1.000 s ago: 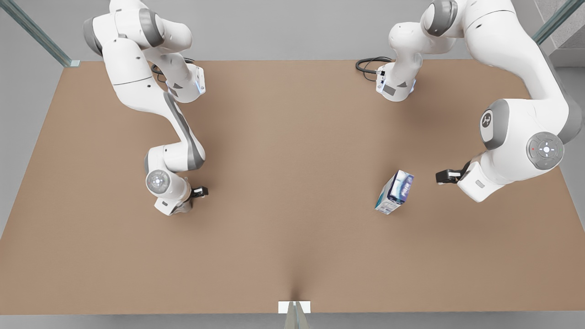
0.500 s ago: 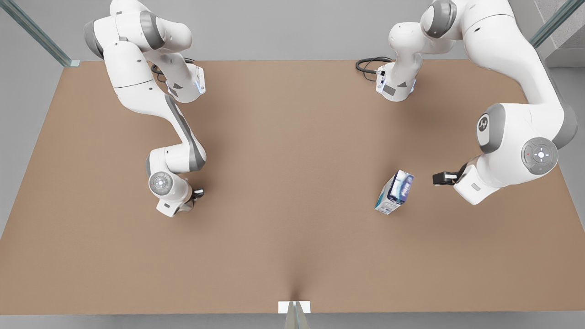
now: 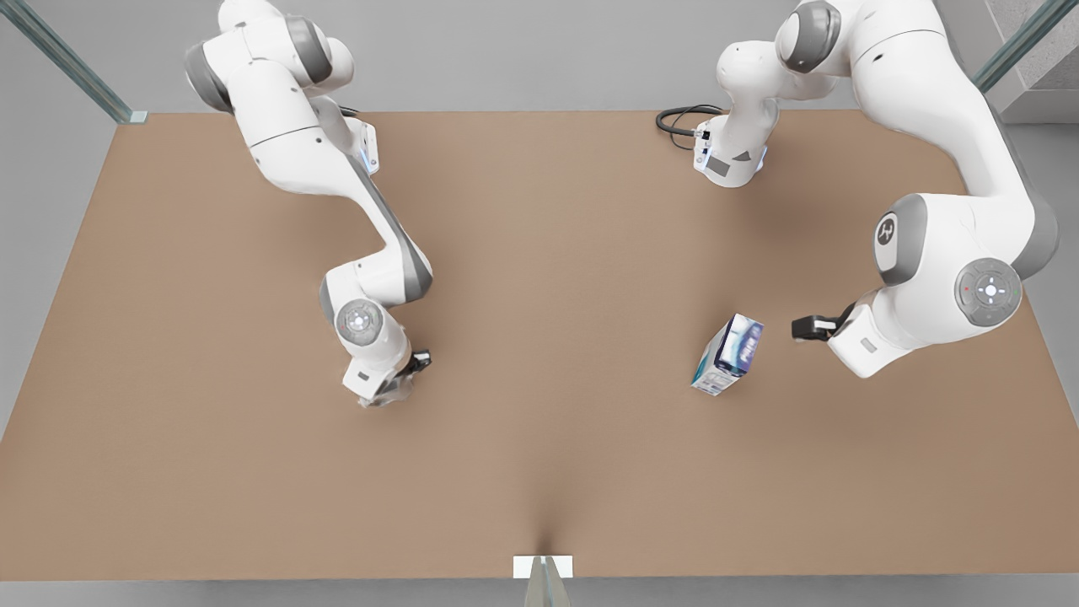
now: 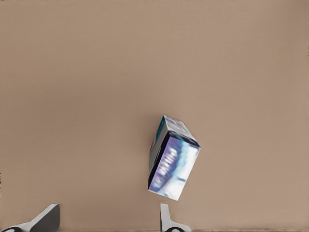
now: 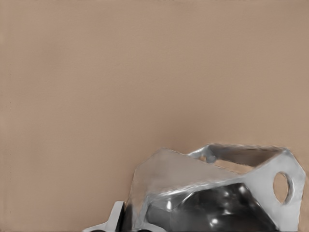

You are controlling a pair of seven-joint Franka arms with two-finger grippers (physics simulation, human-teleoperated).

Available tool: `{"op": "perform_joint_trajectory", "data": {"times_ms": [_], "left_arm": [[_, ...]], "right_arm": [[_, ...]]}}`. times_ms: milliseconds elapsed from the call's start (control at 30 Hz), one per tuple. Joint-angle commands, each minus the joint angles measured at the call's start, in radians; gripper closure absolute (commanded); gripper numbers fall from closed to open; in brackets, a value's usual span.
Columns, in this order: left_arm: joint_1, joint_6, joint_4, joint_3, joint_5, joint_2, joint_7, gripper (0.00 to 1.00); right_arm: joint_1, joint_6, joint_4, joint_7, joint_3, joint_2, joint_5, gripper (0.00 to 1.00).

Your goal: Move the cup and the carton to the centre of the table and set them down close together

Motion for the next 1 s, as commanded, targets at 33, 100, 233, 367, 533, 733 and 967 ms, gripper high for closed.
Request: {"op": "perform_joint_trajectory", "data": {"times_ms": [33,100,233,367,533,733,967], "left_arm": [[0.0,-0.014,0.0,-0.002,-0.002,0.0,0.077,0.0],[0.0,-0.015,0.0,-0.018,-0.017,0.0,0.214,0.0],[0.0,-0.029,-0.011,-0.12,-0.017,0.003,0.2,0.0],[-0.008,-0.014,-0.005,-0.19,-0.011,0.057,0.034,0.0],[-0.008,-0.02,-0.012,-0.27,-0.011,0.077,-0.042,0.0],[-0.008,-0.021,-0.041,-0.281,0.0,0.075,-0.058,0.0],[-0.008,-0.02,-0.043,-0.302,0.069,0.077,-0.087,0.0]], "right_arm": [[0.058,-0.079,0.119,0.051,0.003,0.062,-0.003,0.79],[0.111,-0.079,0.199,0.132,0.006,0.116,-0.003,0.79],[0.187,-0.059,0.376,0.223,0.006,0.251,-0.003,0.79],[0.252,0.05,0.429,0.31,0.012,0.322,-0.001,0.79],[0.284,0.11,0.489,0.343,0.014,0.383,0.039,0.79],[0.284,0.134,0.489,0.343,0.011,0.388,0.042,0.11],[0.286,0.087,0.489,0.35,0.014,0.369,0.042,0.0]]}}
